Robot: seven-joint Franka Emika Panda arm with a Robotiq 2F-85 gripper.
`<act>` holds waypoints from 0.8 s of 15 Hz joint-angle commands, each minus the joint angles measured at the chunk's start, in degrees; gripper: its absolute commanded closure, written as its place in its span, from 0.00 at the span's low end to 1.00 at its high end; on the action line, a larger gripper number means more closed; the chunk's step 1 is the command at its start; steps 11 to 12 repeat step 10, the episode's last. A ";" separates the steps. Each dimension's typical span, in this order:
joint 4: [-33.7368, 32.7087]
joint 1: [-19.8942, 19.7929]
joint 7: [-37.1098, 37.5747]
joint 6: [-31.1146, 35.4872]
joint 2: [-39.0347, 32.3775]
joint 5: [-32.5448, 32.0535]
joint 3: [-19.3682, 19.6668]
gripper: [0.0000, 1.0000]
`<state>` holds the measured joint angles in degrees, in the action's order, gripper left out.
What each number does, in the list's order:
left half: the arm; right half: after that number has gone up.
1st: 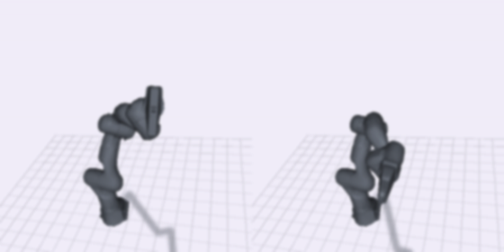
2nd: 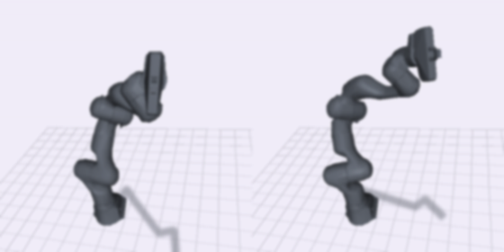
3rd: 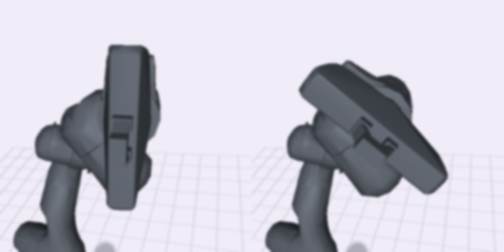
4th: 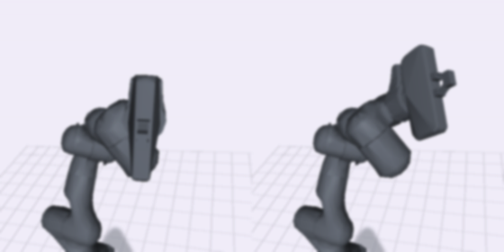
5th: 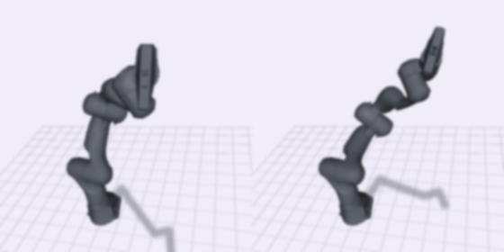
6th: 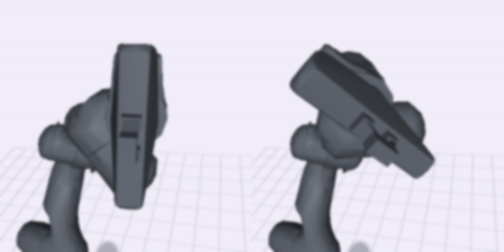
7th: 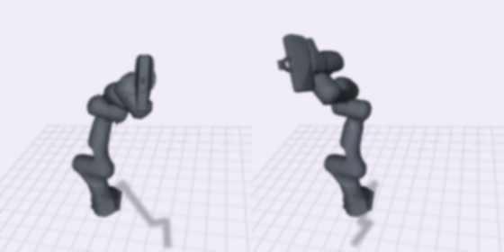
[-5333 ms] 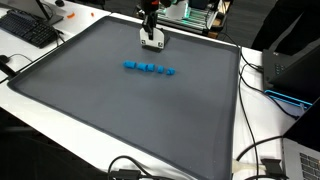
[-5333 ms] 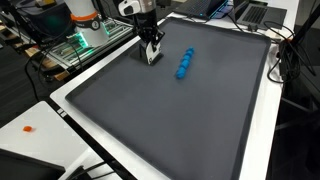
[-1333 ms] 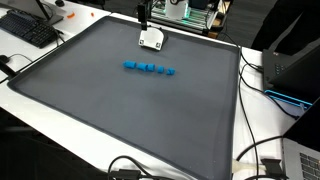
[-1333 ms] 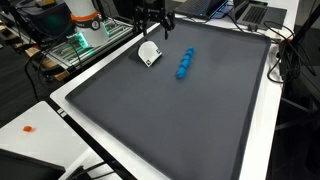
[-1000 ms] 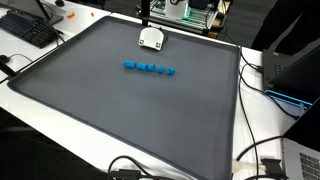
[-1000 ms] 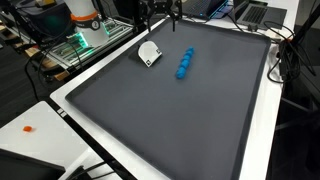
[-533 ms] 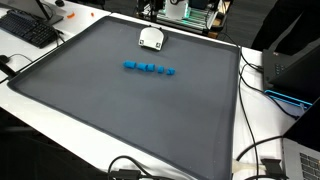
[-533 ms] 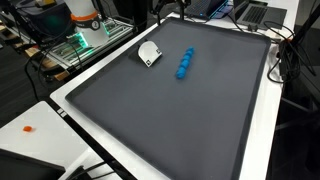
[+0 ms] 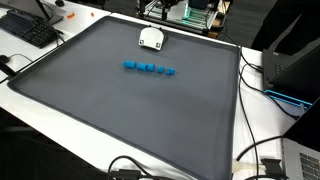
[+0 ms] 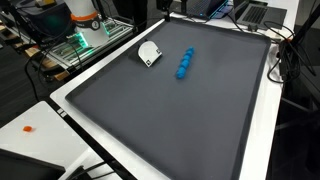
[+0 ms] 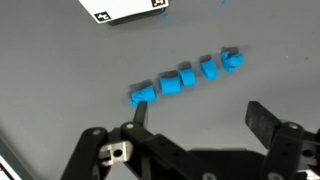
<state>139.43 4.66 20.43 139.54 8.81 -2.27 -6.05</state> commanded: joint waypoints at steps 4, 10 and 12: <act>0.37 0.99 -11.61 -0.34 0.37 4.24 0.22 0.00; -0.07 0.56 -11.29 -0.14 0.02 3.49 -0.09 0.00; -0.07 0.56 -11.29 -0.14 0.02 3.49 -0.09 0.00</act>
